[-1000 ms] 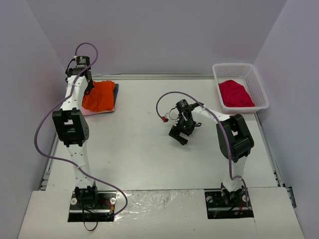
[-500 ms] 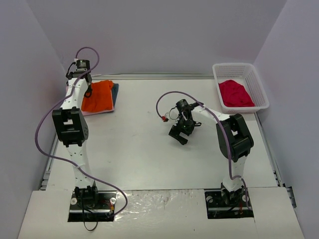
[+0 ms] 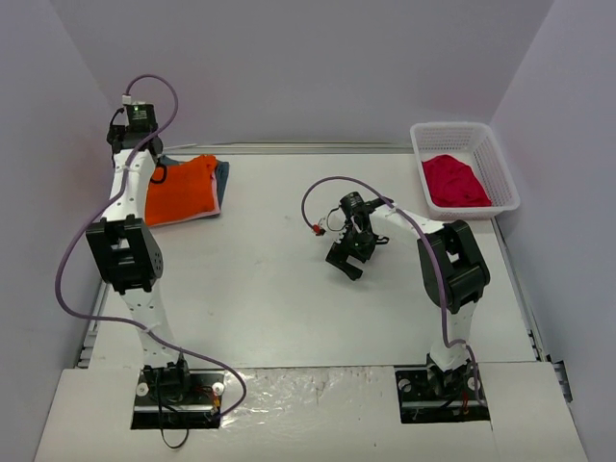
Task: Fold and stack the t-shirts
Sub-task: Put the neatly folded tshirt into the corner of the board with the left arm
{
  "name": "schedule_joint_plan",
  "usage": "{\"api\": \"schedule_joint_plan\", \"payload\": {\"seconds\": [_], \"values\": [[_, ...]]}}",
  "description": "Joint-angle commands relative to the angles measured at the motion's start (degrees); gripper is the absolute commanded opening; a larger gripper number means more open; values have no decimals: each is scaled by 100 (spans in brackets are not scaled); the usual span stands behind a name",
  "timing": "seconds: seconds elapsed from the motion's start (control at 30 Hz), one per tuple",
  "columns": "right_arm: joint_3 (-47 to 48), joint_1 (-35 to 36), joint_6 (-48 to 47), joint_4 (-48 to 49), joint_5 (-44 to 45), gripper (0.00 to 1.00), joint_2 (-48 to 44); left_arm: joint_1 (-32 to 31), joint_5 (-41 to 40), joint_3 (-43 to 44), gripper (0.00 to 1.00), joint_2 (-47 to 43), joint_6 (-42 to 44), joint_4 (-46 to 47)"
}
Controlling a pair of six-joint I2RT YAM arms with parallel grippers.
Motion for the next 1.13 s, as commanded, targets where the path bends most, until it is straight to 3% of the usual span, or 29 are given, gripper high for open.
{"api": "schedule_joint_plan", "payload": {"seconds": [0.0, 0.07, 0.1, 0.17, 0.27, 0.33, 0.4, 0.43, 0.5, 0.53, 0.6, 0.77, 1.03, 1.07, 1.1], "values": [[-507, -169, 12, -396, 71, 100, 676, 16, 368, -179, 56, -752, 117, 133], [-490, -169, 12, -405, 80, 100, 649, 16, 1278, -302, 52, -875, 116, -34], [-490, -161, 12, -397, 80, 100, 614, 7, 1580, -373, 40, -910, 134, -87], [-472, -169, -5, -414, 36, 100, 570, -11, 2561, -583, 31, -1068, 143, -253], [-420, -178, -6, -440, 36, 100, 395, -107, 3644, -1101, 24, -1567, 361, -202], [-358, -196, 64, -440, -16, 100, 202, -404, 3718, -1662, 24, -1946, 704, -62], [-227, -196, 143, -519, -69, 100, -44, -773, 3370, -2041, 31, -2605, 1281, 9], [-156, -196, 179, -537, -104, 100, -132, -1263, 3097, -2496, 40, -3068, 1468, 201], [185, -178, 284, -729, -157, 100, -361, -1696, 2298, -2990, 45, -3519, 1943, 465], [309, -178, 293, -800, -175, 100, -449, -2003, 2147, -3393, 57, -3878, 1997, 632], [598, -178, 389, -836, -62, 100, -721, -2137, 2223, -3685, 64, -4179, 1910, 616], [1179, -204, 662, -818, 781, 100, -1038, -2217, 2347, -4712, 70, -4883, 1453, 686], [1839, -274, 1040, -652, 827, 100, -1749, -1769, 2541, -6015, 81, -5760, 1699, 1266], [1813, -353, 1136, -521, 827, 100, -1829, -1690, 2715, -6085, 83, -5849, 1655, 1301], [1778, -380, 1233, -424, 923, 100, -1916, -1524, 2778, -6182, 96, -6015, 1611, 1354]]}}
